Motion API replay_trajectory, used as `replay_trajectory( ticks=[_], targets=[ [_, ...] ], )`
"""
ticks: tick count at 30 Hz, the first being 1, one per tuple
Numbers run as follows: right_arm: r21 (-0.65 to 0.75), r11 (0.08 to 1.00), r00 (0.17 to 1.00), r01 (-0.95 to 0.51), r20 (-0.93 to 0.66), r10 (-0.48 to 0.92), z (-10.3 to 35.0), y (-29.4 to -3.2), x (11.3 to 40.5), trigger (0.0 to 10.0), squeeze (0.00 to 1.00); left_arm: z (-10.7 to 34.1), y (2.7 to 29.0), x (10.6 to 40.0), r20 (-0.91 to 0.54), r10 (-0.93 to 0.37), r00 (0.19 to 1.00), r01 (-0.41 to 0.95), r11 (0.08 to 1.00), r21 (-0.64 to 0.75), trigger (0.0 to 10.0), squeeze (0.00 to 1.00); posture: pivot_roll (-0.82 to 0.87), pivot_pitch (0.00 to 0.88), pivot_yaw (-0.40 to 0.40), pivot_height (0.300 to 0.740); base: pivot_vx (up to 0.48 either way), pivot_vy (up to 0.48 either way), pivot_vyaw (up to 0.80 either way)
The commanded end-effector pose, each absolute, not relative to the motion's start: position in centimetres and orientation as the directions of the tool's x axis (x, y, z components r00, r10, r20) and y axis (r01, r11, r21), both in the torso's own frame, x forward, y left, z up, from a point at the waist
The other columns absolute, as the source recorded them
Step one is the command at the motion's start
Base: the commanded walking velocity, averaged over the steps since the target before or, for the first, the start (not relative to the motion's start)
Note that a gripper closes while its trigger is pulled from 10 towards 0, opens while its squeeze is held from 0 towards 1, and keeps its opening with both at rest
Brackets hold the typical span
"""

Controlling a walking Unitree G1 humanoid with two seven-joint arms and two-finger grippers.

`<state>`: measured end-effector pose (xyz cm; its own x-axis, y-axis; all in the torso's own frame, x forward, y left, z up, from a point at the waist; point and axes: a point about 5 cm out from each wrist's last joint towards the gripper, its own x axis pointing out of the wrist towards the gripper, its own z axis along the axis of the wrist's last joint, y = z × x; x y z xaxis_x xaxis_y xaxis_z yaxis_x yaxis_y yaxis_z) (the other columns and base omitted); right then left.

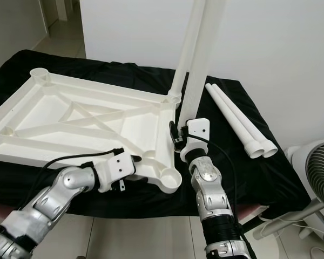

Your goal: Building children table

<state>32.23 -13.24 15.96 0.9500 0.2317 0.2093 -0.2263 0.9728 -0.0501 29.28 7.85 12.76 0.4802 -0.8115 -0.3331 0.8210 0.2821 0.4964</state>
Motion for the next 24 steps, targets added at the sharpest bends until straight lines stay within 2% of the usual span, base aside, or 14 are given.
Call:
replay_trajectory(
  ticks=[1,9,12,17,19,24],
  targets=[
    [-0.055,0.974,0.949,-0.220,0.220,0.227,16.4,-13.5,32.3,10.0,0.00,12.7,8.4,30.7,-0.279,-0.712,0.644,0.706,0.413,0.576,10.0,0.00,0.10,0.000,-0.142,0.740,0.000,0.000,0.00],
    [-0.051,0.974,0.949,-0.220,0.221,0.226,16.3,-13.5,32.1,10.0,0.00,13.0,7.8,31.4,-0.247,-0.720,0.648,0.693,0.423,0.584,10.0,0.00,0.08,0.000,-0.133,0.740,0.000,0.000,0.00],
    [-0.034,0.972,0.949,-0.234,0.209,0.236,15.5,-13.5,31.5,10.0,0.00,13.6,7.1,30.8,-0.212,-0.774,0.596,0.734,0.418,0.535,10.0,0.00,0.08,0.000,-0.135,0.740,0.000,0.000,0.00],
    [-0.010,0.961,0.937,-0.276,0.219,0.271,15.0,-13.2,30.9,10.0,0.00,14.1,7.1,30.3,-0.167,-0.802,0.574,0.771,0.459,0.442,10.0,0.00,0.09,0.000,-0.137,0.740,0.000,0.000,0.00],
    [0.011,0.948,0.926,-0.319,0.218,0.309,14.3,-12.7,30.1,10.0,0.00,14.0,7.3,29.4,-0.143,-0.827,0.544,0.816,0.482,0.319,10.0,0.00,0.10,0.000,-0.142,0.740,0.000,0.000,0.00],
    [0.035,0.934,0.915,-0.356,0.216,0.341,13.6,-12.3,29.0,10.0,0.00,13.5,7.4,28.1,-0.105,-0.842,0.528,0.842,0.505,0.190,10.0,0.00,0.11,0.008,-0.152,0.740,0.000,0.000,0.00]
  ],
)
